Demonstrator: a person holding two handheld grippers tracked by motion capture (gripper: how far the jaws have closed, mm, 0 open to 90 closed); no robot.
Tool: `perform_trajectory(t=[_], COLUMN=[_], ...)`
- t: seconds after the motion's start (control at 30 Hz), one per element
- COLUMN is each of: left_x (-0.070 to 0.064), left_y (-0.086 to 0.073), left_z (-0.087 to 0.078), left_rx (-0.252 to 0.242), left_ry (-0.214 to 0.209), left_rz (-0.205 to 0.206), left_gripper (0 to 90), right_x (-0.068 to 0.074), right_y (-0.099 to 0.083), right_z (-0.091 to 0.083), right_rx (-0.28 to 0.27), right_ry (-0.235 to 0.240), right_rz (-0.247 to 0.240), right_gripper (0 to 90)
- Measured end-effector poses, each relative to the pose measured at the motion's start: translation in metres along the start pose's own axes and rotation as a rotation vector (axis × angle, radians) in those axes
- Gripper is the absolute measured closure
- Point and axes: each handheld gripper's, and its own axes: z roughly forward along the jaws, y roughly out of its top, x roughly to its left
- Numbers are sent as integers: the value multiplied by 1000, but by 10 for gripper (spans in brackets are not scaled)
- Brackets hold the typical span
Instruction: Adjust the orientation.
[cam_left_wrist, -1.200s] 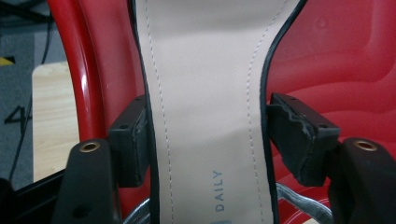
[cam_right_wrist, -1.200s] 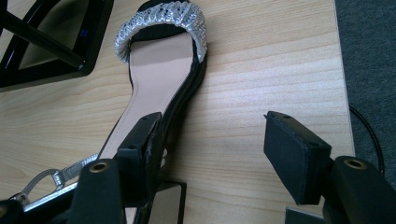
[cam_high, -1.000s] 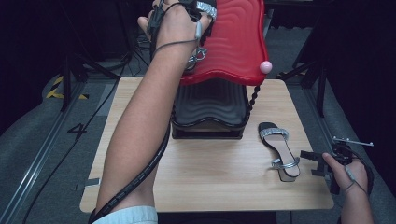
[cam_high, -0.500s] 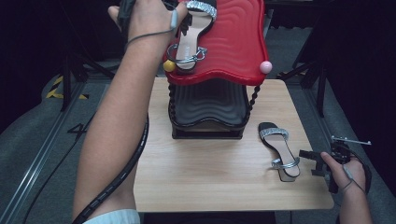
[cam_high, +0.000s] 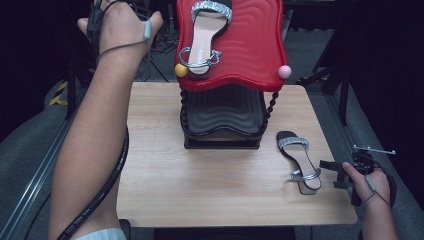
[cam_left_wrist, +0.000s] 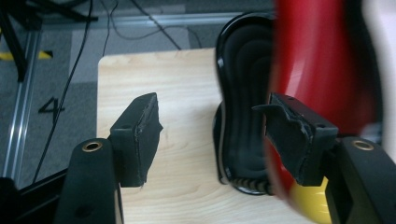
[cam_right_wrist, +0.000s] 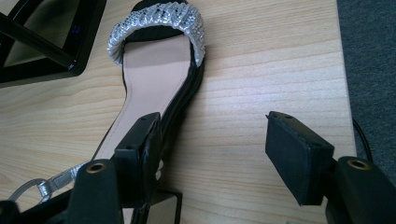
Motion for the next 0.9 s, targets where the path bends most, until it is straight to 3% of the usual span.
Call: perform_trajectory(t=[0.17,0.23,0.27,0.33,0.37,0.47,0.5,0.67,0.8,0.9], left_x=[20,30,30,41,41,60,60,84,96,104], left_y=[-13,-22,-22,-36,-36,-58,-58,-91,-113,-127], left_z=[28,45,45,65,65,87,87,122,144,158], left_rx=[43,57,57,70,70,82,82,114,142,164], left_ry=[1,-18,-18,-40,-40,-41,-41,-72,-41,-41], left_rz=[-7,-9,-9,-2,-2,-24,-24,-44,-39,-46], left_gripper=[357,351,351,347,343,346,346,350,349,350], right_x=[0,-1,-1,-4,-4,-4,-4,-3,0,3], right_y=[1,2,2,1,1,2,2,9,16,19], right_z=[0,-1,-1,-1,-1,-5,-5,-8,-8,-6], right_rx=[4,4,4,11,11,6,6,36,52,69], right_ry=[-8,-22,-22,-35,-35,-40,-40,-70,-95,-112], right_rz=[2,5,5,10,10,20,20,13,0,-16], right_gripper=[372,371,371,369,369,365,365,363,363,362])
